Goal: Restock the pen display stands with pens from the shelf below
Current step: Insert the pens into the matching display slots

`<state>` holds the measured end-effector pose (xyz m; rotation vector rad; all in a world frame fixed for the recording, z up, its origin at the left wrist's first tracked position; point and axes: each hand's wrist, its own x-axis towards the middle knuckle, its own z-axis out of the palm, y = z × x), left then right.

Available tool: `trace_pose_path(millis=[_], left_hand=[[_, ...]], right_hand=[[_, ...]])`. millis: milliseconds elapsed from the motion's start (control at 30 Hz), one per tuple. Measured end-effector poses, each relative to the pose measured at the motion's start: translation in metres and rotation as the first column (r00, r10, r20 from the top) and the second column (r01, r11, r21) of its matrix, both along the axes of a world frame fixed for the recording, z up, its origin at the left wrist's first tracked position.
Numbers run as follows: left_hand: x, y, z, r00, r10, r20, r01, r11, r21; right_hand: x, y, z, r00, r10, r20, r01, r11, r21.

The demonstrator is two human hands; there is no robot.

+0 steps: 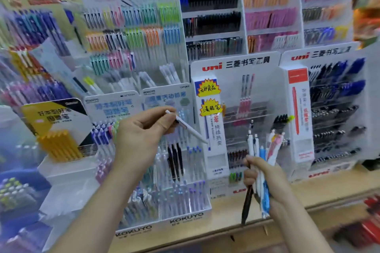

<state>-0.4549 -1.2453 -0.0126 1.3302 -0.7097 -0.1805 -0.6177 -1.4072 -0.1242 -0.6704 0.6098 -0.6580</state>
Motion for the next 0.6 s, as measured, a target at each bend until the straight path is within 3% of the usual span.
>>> trace_pose_path(millis=[133, 267, 467, 600], left_hand=[[0.001, -0.044, -0.004, 0.999, -0.039, 0.030, 0.039, 0.999, 0.004], [-0.002, -0.103, -0.013, 0.991, -0.085, 0.104, 0.078, 0.995, 0.064], [-0.019, -0.186, -0.038, 0.950, -0.048, 0.309, -0.016, 0.979, 0.203], [-0.021, -0.222, -0.061, 0.934, -0.008, 0.357, -0.096, 0.957, 0.274]], right_hand=[[-0.021, -0.041, 0.003, 0.996, -0.087, 0.036, 0.086, 0.996, 0.033], [-0.031, -0.080, -0.001, 0.995, -0.096, 0.000, 0.096, 0.994, -0.053], [-0.032, -0.143, 0.004, 1.000, -0.029, 0.002, 0.028, 0.987, -0.161], [-0.028, -0.177, 0.006, 1.000, 0.019, 0.004, -0.018, 0.978, -0.210]])
